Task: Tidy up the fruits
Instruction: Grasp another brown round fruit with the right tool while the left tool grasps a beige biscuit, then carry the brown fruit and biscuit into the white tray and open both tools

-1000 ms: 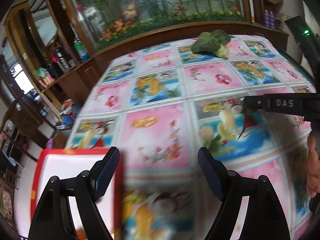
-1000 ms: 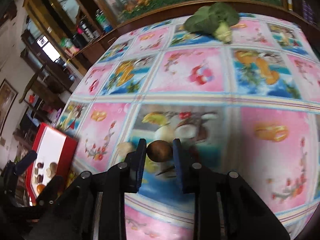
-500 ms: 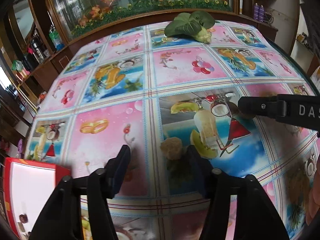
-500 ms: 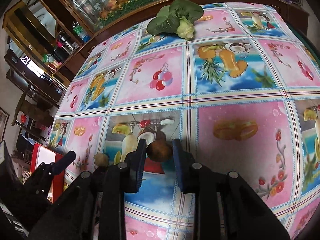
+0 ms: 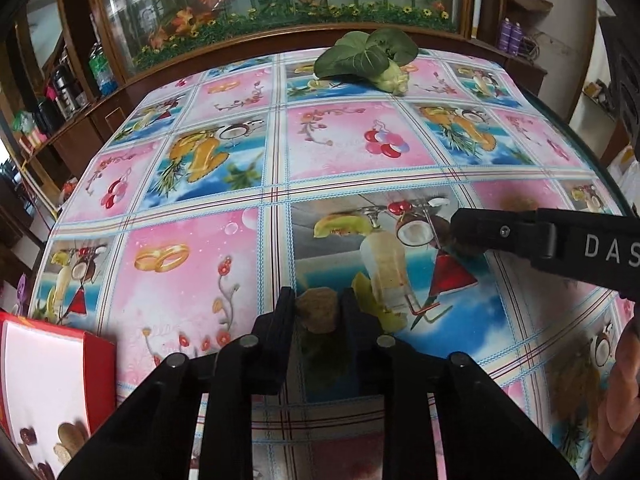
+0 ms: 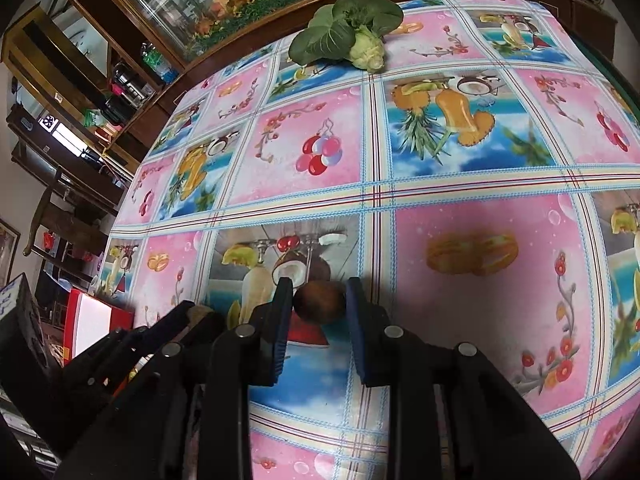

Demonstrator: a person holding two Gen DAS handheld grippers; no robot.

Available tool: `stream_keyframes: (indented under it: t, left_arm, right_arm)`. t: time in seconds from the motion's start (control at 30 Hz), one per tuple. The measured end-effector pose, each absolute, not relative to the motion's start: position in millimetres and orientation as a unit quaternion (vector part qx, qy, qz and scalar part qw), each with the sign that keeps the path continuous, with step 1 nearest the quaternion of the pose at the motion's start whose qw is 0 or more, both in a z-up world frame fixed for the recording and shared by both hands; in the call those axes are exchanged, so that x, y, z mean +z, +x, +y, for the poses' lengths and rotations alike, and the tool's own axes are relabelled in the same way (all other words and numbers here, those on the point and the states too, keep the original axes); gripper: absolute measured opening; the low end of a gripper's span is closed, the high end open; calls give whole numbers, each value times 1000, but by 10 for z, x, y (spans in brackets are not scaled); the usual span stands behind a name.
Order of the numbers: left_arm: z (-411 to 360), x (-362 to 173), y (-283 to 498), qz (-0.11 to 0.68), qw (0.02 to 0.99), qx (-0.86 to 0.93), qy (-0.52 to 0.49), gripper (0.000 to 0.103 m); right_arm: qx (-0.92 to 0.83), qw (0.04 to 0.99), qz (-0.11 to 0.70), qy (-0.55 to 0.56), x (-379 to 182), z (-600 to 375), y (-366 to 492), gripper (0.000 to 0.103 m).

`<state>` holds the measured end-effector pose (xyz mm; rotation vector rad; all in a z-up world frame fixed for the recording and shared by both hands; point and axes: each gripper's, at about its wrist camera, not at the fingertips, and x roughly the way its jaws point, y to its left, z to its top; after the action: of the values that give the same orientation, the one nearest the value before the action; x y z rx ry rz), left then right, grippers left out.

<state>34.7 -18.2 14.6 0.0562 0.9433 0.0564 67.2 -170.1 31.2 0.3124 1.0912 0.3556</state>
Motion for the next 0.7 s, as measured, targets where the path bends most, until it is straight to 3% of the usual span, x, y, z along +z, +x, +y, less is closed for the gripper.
stream_keyframes:
  t: [0.4, 0.7]
  left_arm:
    - [-73, 712, -207, 368, 925, 89, 37, 22]
    - [117, 962, -668, 329, 937, 110, 33, 22]
  right_arm:
    - [199, 846, 467, 162, 550, -1656, 540, 29]
    - [277, 871, 375, 154, 884, -1346, 138, 29]
